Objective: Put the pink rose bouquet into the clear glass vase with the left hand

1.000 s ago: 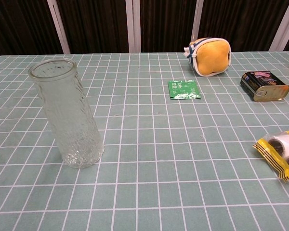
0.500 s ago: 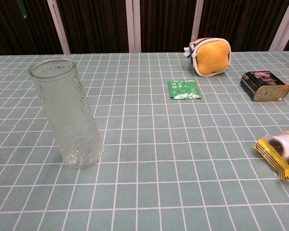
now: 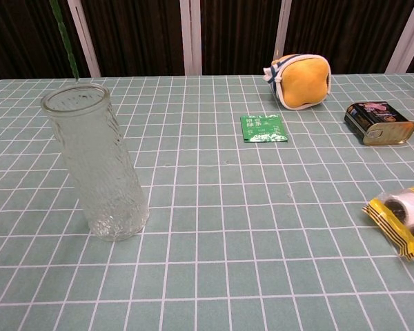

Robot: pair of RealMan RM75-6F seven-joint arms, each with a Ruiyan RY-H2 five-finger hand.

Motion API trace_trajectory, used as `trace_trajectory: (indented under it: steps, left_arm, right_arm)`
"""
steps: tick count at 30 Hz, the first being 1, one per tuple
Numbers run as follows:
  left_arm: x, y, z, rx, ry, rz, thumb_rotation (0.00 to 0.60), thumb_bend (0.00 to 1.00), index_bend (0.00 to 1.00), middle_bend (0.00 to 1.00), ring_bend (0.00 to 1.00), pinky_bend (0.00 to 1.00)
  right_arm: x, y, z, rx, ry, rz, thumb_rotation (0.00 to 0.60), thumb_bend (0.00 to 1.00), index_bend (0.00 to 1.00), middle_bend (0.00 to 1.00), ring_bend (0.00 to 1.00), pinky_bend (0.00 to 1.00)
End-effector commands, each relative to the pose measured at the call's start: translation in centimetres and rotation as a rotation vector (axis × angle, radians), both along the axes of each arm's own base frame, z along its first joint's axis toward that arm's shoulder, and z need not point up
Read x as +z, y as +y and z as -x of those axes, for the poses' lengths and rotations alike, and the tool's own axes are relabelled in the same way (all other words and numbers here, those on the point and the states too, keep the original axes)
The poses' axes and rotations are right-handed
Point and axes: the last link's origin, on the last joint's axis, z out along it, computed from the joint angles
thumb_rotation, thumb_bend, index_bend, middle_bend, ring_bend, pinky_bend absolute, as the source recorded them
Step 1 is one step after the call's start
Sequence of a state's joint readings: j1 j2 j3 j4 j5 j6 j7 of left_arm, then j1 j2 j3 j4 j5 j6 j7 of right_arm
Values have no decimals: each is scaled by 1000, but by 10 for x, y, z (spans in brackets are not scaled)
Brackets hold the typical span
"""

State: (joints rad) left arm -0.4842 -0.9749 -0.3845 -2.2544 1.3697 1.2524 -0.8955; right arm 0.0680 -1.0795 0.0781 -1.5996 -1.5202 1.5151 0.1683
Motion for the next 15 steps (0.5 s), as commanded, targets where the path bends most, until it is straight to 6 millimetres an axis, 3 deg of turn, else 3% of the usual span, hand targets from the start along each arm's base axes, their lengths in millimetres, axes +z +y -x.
trace_trajectory:
  steps: [1, 15]
  left_arm:
    - [-3, 2, 4, 15, 2, 5, 600, 441, 309, 410, 322, 440]
    - [-19, 1, 11, 5, 109, -41, 600, 441, 307, 406, 322, 440]
  right_arm:
    - [0, 0, 0, 1, 0, -1, 600, 280, 206, 88, 77, 0]
    - [-1, -1, 1, -2, -2, -1, 600, 280, 206, 88, 77, 0]
